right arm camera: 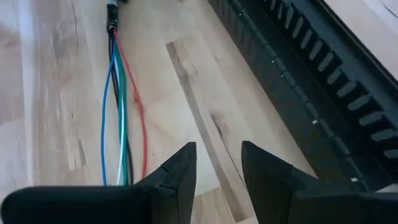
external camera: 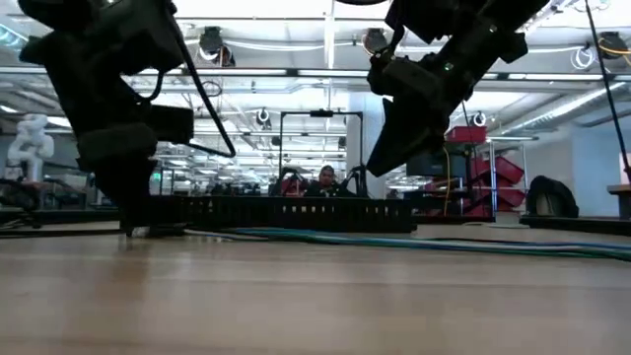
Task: Ziptie cables
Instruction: Wrap the cable wires with zip tie
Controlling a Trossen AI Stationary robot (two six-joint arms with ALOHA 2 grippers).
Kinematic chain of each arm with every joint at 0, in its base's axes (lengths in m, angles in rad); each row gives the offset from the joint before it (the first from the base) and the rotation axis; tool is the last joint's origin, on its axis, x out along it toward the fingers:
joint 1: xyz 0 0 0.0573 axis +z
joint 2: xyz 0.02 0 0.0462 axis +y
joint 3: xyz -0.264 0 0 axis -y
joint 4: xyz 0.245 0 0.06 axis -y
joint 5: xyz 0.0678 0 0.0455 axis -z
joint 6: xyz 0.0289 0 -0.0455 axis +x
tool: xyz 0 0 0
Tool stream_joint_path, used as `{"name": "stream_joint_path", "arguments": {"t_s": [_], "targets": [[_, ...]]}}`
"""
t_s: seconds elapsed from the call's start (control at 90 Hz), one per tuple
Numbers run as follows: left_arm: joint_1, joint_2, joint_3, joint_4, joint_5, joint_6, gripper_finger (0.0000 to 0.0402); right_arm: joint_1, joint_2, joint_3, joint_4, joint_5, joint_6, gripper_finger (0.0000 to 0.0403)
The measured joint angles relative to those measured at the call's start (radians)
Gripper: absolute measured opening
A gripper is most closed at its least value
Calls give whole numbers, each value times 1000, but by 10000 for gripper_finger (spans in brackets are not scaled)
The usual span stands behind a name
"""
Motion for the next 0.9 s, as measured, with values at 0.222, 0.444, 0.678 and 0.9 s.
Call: {"name": "stream_joint_path", "arguments": {"t_s": [0.222, 0.444, 0.678, 0.9], "targets": [[5, 0, 10, -7, -6, -8, 36, 0, 0, 0, 5, 0, 5, 118], [9, 2, 17, -26, -58, 17, 36, 0, 0, 0, 5, 0, 8, 118], [9, 2, 17, -81, -61, -28, 36, 0, 0, 0, -2, -1, 24, 118], [9, 1, 19, -93, -62, -49, 36, 0, 0, 0, -7, -2, 33, 118]]}}
